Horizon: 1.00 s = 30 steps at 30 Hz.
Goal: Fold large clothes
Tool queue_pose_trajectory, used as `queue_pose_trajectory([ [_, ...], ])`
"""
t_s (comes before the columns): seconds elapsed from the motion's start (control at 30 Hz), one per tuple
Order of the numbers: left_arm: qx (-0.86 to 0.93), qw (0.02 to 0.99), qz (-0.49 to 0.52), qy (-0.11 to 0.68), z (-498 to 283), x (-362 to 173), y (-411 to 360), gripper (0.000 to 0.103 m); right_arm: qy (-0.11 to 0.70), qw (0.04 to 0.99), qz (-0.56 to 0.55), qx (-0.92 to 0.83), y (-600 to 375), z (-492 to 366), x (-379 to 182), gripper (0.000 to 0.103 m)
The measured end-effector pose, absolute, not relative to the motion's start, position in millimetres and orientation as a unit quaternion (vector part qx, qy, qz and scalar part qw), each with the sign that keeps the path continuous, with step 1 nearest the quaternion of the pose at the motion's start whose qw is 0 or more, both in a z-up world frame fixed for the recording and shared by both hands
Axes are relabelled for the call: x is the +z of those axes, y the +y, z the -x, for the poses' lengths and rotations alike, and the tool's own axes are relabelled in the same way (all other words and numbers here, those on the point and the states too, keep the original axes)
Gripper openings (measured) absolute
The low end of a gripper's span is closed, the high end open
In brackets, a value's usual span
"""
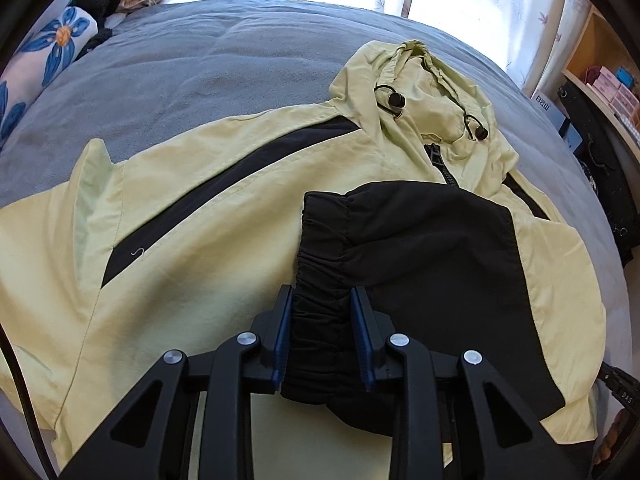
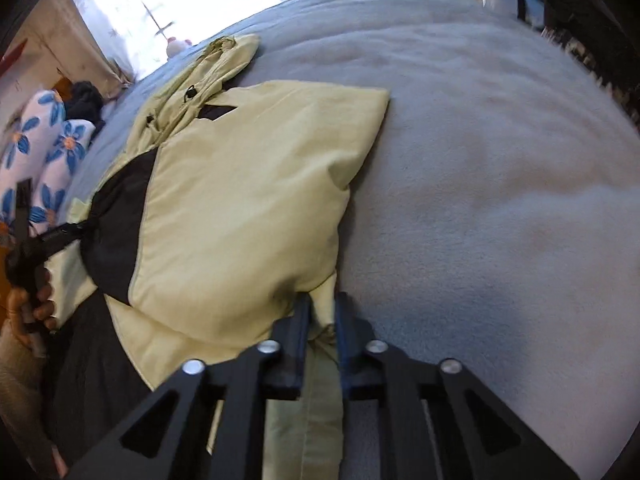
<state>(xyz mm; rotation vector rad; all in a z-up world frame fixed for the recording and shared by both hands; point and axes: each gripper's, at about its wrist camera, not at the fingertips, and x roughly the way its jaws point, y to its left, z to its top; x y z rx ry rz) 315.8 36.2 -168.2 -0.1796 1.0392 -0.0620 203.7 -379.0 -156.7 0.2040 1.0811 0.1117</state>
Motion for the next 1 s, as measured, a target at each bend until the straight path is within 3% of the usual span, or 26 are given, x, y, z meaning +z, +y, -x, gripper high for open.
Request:
queue_pose_trajectory([
  [0.13,-0.033,0.868,0.078,0.490,-312,-165,32,0.025,0.465,0.880,-0.096,0.006,-379,-180,-132,0.006],
  [0.4,-0.036,0.871,0.024,0.490,-303,-176,19,0.026,0.492,0.854,-0.165,-0.033,-392,-171,-161,0.007],
  [0.53,-0.056,0.869,0.038,0.491,-307,-167,29,0.030,0.484,0.847,-0.218,-0.021,-410,-180,-143,0.016],
  [0.6,-0.058,0.870,0.056,0.487,-311,-164,35,0.042,0.472,0.844,-0.252,-0.016,-419,-189,-138,0.030],
  [0.67,-0.052,0.869,0.077,0.487,-318,-164,40,0.047,0.459,0.839,-0.294,-0.014,-433,-206,-137,0.041],
  [0.83,-0.055,0.859,0.115,0.496,-338,-173,42,0.047,0.463,0.810,-0.360,0.004,-448,-269,-152,0.041],
  [1.0,-0.065,0.859,0.081,0.501,-352,-178,21,0.048,0.485,0.778,-0.398,0.001,-459,-326,-183,0.041],
])
